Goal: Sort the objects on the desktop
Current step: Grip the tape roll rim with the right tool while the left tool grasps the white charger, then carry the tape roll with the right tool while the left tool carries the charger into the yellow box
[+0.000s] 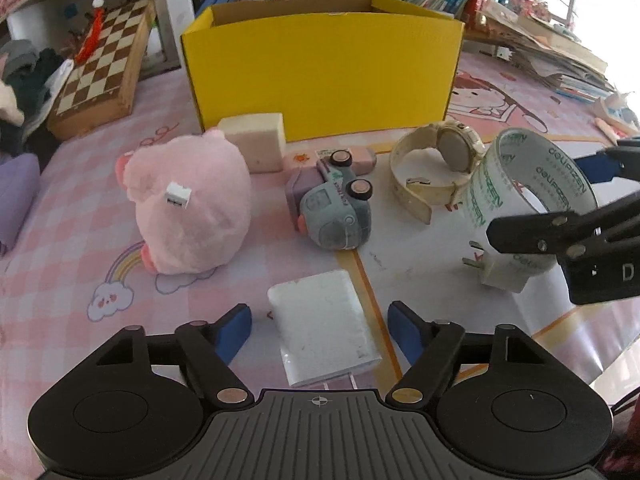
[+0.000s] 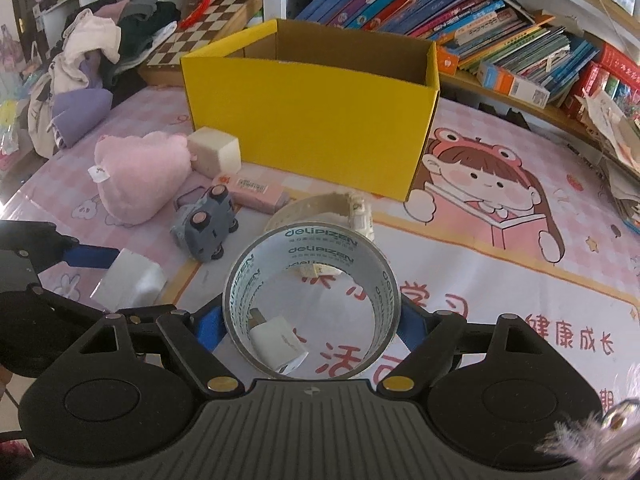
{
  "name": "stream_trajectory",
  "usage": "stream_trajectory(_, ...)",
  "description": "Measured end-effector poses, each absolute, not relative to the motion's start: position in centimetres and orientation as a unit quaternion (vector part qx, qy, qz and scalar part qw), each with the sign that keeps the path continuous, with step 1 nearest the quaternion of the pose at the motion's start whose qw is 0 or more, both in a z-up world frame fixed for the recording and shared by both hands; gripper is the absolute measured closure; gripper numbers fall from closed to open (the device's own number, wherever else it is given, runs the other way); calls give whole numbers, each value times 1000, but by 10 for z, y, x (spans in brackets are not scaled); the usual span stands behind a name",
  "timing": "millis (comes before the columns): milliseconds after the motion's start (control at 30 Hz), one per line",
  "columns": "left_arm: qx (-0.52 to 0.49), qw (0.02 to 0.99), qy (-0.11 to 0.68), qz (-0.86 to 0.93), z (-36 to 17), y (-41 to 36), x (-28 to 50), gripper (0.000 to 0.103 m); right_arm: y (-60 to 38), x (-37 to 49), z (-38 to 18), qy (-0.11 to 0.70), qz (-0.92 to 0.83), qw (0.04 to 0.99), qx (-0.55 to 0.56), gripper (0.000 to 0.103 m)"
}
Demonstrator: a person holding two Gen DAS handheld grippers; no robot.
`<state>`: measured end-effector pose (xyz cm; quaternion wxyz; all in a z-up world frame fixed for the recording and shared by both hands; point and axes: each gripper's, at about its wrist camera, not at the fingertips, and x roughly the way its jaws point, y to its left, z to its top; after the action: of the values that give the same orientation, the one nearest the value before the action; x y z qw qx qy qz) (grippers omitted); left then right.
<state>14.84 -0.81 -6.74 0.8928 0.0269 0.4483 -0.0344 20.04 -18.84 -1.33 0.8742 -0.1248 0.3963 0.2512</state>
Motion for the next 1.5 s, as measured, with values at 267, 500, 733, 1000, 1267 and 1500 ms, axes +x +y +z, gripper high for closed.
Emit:
stream_trajectory(267,25,897,439,-39,-64,-4,144,57,-188,197,-9,383,243,883,-122,21)
stream_trajectory(500,6,905,422,-51,-55,4,135,60,-184,191,-5,374,242,887,-122,21)
stream_trajectory(733,9,916,396,-58,-42,7,125,60,-180,184,0,365,241,891,-122,21)
stream_trajectory(1000,19,933,353,-66,-17,6,112,60,-177,177,15,340,243,901,-120,21)
stream_trajectory(1267,19,949,307,-72,9,5,111,60,-171,172,30,314,255,905,-130,21)
stream_trajectory(1500,19,954,290,-73,19,7,116,60,-171,179,39,306,252,909,-126,21)
